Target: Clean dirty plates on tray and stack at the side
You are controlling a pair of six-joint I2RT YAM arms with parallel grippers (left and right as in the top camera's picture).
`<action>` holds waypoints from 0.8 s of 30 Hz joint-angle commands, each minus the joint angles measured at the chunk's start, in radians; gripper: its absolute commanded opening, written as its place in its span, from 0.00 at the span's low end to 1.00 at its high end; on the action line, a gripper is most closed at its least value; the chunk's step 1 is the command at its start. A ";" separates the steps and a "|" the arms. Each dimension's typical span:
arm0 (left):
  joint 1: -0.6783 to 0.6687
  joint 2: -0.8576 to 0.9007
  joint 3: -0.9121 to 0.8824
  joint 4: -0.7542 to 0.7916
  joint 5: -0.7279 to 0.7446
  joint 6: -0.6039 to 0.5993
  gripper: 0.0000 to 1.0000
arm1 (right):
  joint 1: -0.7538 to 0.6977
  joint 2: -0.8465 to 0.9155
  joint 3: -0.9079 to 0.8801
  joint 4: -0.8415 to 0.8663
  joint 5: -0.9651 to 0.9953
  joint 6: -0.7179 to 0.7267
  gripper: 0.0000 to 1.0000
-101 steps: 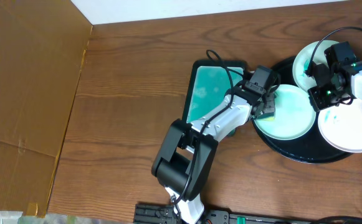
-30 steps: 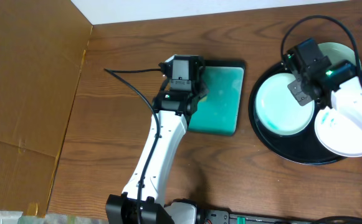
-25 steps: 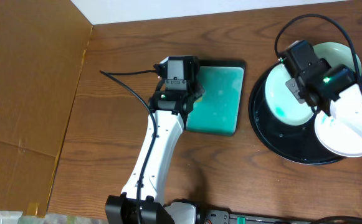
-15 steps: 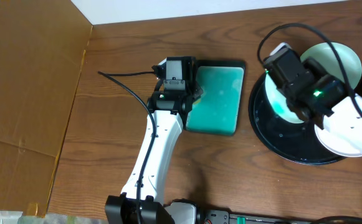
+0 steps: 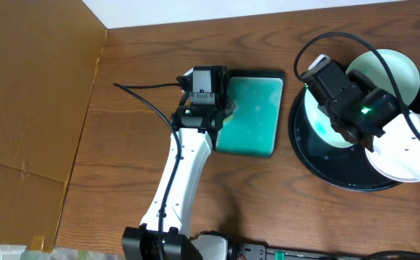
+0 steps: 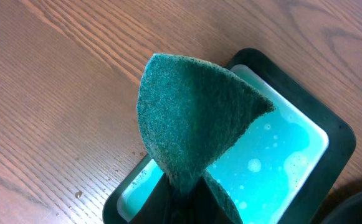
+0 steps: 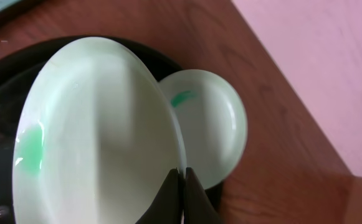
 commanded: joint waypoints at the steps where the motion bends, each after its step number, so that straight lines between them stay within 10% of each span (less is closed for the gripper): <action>1: 0.004 -0.008 -0.010 -0.001 -0.016 0.018 0.07 | -0.010 0.037 0.011 -0.006 -0.102 0.001 0.01; 20: 0.004 -0.008 -0.010 -0.001 -0.016 0.017 0.07 | -0.310 0.273 0.011 -0.068 -0.664 0.084 0.01; 24: 0.004 -0.008 -0.010 -0.001 -0.016 0.017 0.07 | -0.331 0.298 0.009 -0.116 -0.683 0.106 0.22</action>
